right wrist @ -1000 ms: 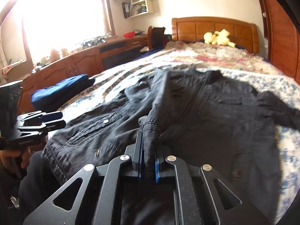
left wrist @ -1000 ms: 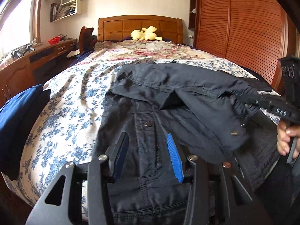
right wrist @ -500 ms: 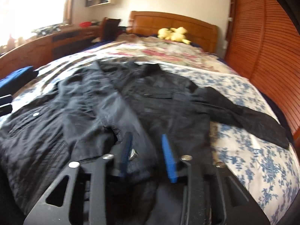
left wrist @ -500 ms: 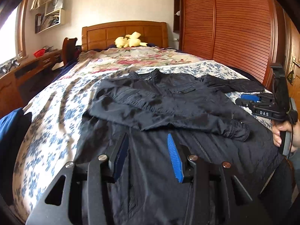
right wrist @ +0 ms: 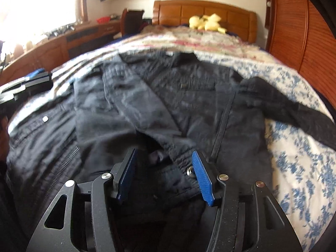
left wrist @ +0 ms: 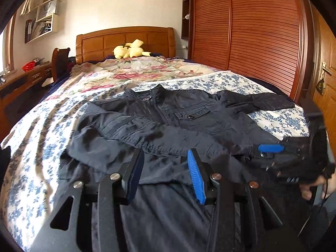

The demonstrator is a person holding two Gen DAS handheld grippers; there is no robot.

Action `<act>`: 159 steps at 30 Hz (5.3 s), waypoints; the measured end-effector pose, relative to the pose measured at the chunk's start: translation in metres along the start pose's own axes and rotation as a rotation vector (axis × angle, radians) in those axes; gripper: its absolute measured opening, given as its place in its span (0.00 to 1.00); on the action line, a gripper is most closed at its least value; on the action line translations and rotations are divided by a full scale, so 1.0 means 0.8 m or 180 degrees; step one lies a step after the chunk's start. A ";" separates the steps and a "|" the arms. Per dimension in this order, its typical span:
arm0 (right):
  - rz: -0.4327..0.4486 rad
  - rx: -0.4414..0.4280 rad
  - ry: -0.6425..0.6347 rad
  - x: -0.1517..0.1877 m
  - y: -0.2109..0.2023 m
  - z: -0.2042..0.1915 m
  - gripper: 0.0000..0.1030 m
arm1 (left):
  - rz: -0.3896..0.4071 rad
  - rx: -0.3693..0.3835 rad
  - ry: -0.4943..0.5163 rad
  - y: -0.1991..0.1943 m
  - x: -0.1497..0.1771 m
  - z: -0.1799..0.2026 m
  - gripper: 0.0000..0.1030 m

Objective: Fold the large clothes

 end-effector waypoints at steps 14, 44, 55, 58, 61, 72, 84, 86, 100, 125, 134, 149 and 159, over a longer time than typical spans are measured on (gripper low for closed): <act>-0.0116 0.0021 0.0017 0.008 0.011 0.001 0.60 | 0.0070 -0.0004 0.0020 0.025 0.021 0.009 0.40; 0.0132 0.1693 0.0903 0.006 -0.171 0.341 0.60 | 0.0125 -0.0008 -0.0050 0.026 0.025 0.006 0.40; 0.0080 0.2067 0.1484 0.002 -0.198 0.458 0.60 | 0.0126 -0.0007 -0.0045 0.026 0.026 0.006 0.40; 0.0096 0.2180 0.1557 -0.002 -0.204 0.475 0.60 | 0.0125 -0.0011 -0.0031 0.026 0.027 0.006 0.40; 0.0052 0.2272 0.1623 -0.005 -0.202 0.496 0.60 | 0.0111 -0.0019 -0.0015 0.028 0.028 0.007 0.40; -0.0130 0.2194 0.2206 0.029 -0.186 0.558 0.60 | 0.0079 -0.0011 0.0006 0.032 0.029 0.009 0.40; -0.0071 0.1867 0.1491 -0.031 -0.160 0.481 0.10 | 0.0076 -0.0018 -0.0001 0.032 0.029 0.008 0.40; 0.0048 0.1747 0.1331 -0.057 -0.165 0.450 0.09 | 0.0061 -0.0011 -0.0003 0.032 0.029 0.008 0.40; 0.0547 0.0506 0.0002 -0.214 -0.161 0.129 0.08 | 0.0179 0.0092 -0.0070 -0.009 0.021 -0.004 0.42; 0.0275 -0.0573 -0.0661 -0.171 -0.122 -0.140 0.30 | 0.0453 -0.0163 -0.0378 -0.098 0.022 -0.107 0.59; 0.0119 -0.0239 -0.0507 -0.109 -0.101 -0.095 0.51 | 0.0327 -0.0064 -0.0214 -0.082 0.028 -0.070 0.59; -0.0187 0.0121 -0.0082 0.003 -0.038 -0.017 0.51 | 0.0292 0.0144 0.0033 -0.072 0.030 0.002 0.59; -0.0087 0.0059 0.0149 0.031 -0.026 0.003 0.52 | 0.0196 0.0302 0.0144 -0.054 0.029 0.057 0.58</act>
Point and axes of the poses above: each gripper's, at about its wrist camera, not at the fingertips, and y roughly the way its jaws point, z to its right, x to its underside, the point moved 5 cm from there along y, roughly the way its jaws point, and after that the axes turned 8 degrees about -x, right-handed, at the moved point
